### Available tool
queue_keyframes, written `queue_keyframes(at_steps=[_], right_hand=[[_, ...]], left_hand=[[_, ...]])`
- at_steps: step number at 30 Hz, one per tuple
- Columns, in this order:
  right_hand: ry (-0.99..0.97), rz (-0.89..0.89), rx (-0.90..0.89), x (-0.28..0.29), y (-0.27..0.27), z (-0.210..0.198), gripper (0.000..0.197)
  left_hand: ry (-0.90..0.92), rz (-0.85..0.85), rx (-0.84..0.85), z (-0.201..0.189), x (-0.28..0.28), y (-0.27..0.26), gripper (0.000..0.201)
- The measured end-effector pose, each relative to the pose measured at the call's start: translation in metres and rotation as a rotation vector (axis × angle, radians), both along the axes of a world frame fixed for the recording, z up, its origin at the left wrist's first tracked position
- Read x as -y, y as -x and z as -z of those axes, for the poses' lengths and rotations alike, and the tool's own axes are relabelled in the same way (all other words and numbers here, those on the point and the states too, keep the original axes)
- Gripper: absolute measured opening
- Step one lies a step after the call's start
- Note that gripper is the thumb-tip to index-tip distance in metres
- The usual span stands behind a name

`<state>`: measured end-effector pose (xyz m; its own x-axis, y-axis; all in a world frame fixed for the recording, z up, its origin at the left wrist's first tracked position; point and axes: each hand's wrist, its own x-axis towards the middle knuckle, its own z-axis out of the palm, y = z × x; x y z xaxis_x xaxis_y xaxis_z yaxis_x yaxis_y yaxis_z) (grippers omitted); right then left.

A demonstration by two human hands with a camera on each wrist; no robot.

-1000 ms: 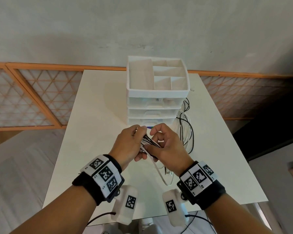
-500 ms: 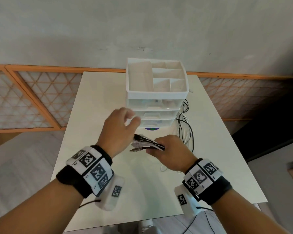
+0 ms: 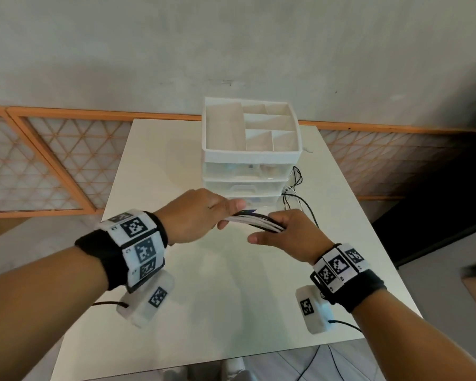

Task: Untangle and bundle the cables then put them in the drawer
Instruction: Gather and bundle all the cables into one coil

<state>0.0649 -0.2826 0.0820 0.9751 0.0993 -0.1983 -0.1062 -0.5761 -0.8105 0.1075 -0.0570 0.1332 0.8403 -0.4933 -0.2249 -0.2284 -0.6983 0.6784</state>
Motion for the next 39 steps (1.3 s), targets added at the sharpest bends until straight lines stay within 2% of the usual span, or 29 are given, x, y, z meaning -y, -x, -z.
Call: queue_keyframes(at_steps=[4, 7, 9, 11, 12, 13, 14, 15, 16, 17, 19, 20, 22, 24, 26, 29, 32, 34, 36, 38, 39], right_hand=[[0.094, 0.031, 0.076, 0.004, -0.006, 0.002, 0.033], [0.23, 0.064, 0.049, 0.014, -0.011, 0.008, 0.029], [0.369, 0.08, 0.022, 0.023, -0.013, 0.018, 0.037], [0.519, 0.02, -0.05, 0.03, -0.011, 0.02, 0.039], [0.551, -0.054, -0.091, 0.03, -0.008, 0.016, 0.052], [0.526, -0.121, -0.111, 0.028, -0.005, 0.01, 0.075], [0.455, -0.159, -0.091, 0.022, -0.003, 0.004, 0.095], [0.371, -0.178, -0.028, 0.011, -0.001, -0.003, 0.104], [0.273, -0.182, 0.044, -0.001, 0.001, -0.009, 0.1], [0.179, -0.178, 0.111, -0.013, 0.001, -0.012, 0.086], [0.021, -0.116, 0.183, -0.026, -0.001, -0.014, 0.043], [-0.054, -0.061, 0.186, -0.025, -0.001, -0.015, 0.028], [-0.135, 0.016, 0.197, -0.013, 0.0, -0.019, 0.018], [-0.137, 0.011, 0.227, -0.005, 0.001, -0.024, 0.013], [-0.191, -0.012, 0.267, -0.006, 0.003, -0.029, 0.019], [-0.325, 0.03, 0.383, -0.013, 0.003, -0.035, 0.028], [-0.329, 0.132, 0.511, -0.028, 0.004, -0.034, 0.03], [-0.291, 0.154, 0.582, -0.044, 0.007, -0.032, 0.036], [-0.263, 0.142, 0.651, -0.058, 0.011, -0.027, 0.036], [-0.254, 0.095, 0.664, -0.068, 0.014, -0.017, 0.03], [-0.238, 0.047, 0.651, -0.071, 0.015, -0.01, 0.024]], left_hand=[[0.024, 0.009, -0.101, 0.003, 0.001, 0.005, 0.058], [0.052, -0.011, -0.13, -0.002, 0.001, 0.008, 0.056], [0.046, -0.006, -0.117, -0.004, -0.001, 0.009, 0.058], [0.013, -0.015, -0.042, -0.005, -0.005, 0.006, 0.062], [-0.008, -0.029, 0.013, -0.005, -0.008, 0.004, 0.065], [-0.03, -0.046, 0.07, -0.004, -0.01, 0.001, 0.068], [-0.035, -0.056, 0.116, -0.003, -0.01, 0.001, 0.069], [-0.021, -0.054, 0.148, -0.002, -0.008, 0.001, 0.069], [0.002, -0.037, 0.164, -0.002, -0.005, 0.004, 0.067], [0.036, -0.021, 0.169, -0.003, -0.001, 0.007, 0.065], [0.169, -0.069, 0.155, -0.009, 0.001, 0.007, 0.056], [0.27, -0.138, 0.135, -0.012, -0.001, 0.005, 0.055], [0.475, -0.282, 0.093, -0.016, -0.007, -0.003, 0.056], [0.581, -0.355, 0.053, -0.018, -0.011, -0.008, 0.053], [0.616, -0.416, 0.038, -0.015, -0.01, -0.011, 0.052], [0.577, -0.546, 0.025, -0.002, -0.01, -0.015, 0.053], [0.49, -0.598, -0.04, 0.008, 0.003, -0.007, 0.061], [0.491, -0.551, -0.145, 0.007, 0.02, 0.006, 0.078], [0.584, -0.432, -0.288, 0.003, 0.032, 0.017, 0.09], [0.639, -0.294, -0.331, 0.007, 0.038, 0.021, 0.089], [0.656, -0.29, -0.332, 0.01, 0.039, 0.022, 0.081]])
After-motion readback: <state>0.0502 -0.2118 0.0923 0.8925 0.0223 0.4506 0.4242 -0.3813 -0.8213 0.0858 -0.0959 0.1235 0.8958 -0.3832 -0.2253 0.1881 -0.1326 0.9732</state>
